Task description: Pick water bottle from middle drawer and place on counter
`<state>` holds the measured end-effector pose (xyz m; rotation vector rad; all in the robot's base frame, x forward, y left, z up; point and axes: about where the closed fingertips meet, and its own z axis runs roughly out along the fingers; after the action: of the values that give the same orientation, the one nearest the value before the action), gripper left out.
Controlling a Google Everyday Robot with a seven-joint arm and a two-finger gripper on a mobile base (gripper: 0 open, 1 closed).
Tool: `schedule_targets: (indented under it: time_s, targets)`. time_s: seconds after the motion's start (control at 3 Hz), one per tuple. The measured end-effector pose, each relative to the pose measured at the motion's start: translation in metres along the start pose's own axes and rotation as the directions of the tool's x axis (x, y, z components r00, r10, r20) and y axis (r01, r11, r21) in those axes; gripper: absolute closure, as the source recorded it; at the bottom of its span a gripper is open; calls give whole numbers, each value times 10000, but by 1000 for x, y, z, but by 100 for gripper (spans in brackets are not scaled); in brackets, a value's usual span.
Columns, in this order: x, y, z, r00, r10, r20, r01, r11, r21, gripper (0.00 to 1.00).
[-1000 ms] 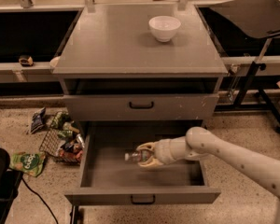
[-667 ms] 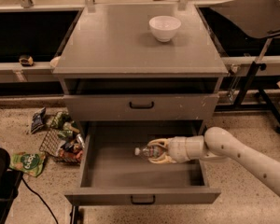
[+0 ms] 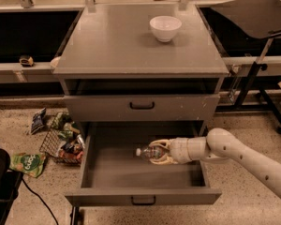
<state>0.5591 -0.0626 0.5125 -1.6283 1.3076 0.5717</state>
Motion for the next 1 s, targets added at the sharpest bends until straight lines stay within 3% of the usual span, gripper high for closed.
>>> schedule_targets:
  time_s: [0.33,0.67,1.0]
  targets:
    - [-37,-15,-41,9951,-989,64,985,9943,409,100]
    - [-99,-40,-108,9676,-2434,-664,2492,9632,1011,100]
    - [-165,-63,-164,9104,-3751,-1746,3962,9120,1063,100]
